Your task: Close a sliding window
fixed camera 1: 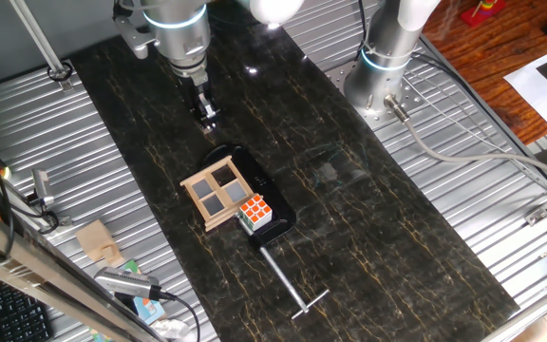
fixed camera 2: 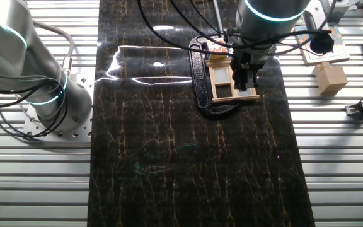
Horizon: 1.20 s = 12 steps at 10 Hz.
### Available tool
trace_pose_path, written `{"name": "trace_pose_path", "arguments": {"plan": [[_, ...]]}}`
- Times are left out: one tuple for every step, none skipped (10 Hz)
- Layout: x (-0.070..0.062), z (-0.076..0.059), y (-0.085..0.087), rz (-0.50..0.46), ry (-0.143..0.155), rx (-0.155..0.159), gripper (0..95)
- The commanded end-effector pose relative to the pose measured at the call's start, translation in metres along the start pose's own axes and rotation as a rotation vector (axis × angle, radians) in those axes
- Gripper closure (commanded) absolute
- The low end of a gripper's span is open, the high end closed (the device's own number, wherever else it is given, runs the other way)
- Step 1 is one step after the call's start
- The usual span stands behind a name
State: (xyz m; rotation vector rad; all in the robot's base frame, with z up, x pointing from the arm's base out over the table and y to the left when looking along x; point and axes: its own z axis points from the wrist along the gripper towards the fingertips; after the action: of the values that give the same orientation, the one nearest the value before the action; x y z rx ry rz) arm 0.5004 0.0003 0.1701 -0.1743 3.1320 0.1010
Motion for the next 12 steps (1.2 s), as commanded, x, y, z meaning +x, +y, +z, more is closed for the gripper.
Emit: {"name": "trace_pose_path", "arguments": {"plan": [[0.0, 0.0, 0.0, 0.0, 0.004, 0.003, 95.0], [0.0, 0.0, 0.0, -0.001, 0.005, 0.003, 95.0], [0.0, 0.0, 0.001, -0.001, 0.006, 0.005, 95.0], [-0.001, 0.002, 0.004, 0.005, 0.007, 0.006, 95.0], [-0.001, 0.002, 0.005, 0.009, 0.007, 0.007, 95.0], [-0.006, 0.008, 0.018, 0.036, 0.008, 0.016, 95.0], [-0.009, 0.014, 0.03, 0.045, 0.01, 0.032, 95.0], [-0.011, 0.019, 0.038, 0.039, 0.015, 0.042, 95.0], [-0.012, 0.021, 0.037, 0.03, 0.014, 0.041, 95.0], [-0.013, 0.024, 0.038, 0.026, 0.014, 0.041, 95.0], [-0.013, 0.026, 0.037, 0.019, 0.014, 0.042, 95.0], [-0.012, 0.026, 0.037, 0.003, 0.015, 0.048, 95.0]]}}
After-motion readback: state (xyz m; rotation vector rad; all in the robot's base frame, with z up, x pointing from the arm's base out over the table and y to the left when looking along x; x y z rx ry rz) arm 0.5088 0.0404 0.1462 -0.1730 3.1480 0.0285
